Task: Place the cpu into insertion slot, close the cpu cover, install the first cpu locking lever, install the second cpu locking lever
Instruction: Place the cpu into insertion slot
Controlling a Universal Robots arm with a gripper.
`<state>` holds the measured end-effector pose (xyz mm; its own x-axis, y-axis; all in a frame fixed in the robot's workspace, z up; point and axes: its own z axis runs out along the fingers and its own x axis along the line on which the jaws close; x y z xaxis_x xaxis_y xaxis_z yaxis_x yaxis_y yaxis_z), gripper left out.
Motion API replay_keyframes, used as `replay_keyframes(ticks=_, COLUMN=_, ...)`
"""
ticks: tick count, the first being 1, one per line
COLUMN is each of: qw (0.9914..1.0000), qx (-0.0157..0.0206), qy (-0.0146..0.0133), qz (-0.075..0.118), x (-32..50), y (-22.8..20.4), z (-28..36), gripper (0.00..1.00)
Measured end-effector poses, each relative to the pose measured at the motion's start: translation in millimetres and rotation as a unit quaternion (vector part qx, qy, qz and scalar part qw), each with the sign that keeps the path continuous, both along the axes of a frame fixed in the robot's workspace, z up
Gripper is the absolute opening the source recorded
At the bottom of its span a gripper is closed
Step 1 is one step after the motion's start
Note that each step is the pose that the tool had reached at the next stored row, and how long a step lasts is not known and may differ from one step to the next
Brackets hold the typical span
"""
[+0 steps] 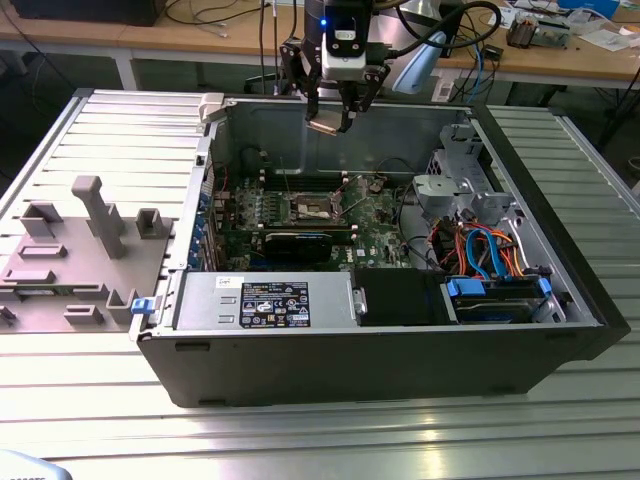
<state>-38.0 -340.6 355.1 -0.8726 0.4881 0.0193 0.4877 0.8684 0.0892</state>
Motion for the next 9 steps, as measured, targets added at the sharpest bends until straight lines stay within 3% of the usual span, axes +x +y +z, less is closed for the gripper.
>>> replay_keyframes(ticks=9, qw=0.99999, qx=0.0, qy=0.0, qz=-0.003, x=0.0, y=0.0, z=0.0, gripper=0.55)
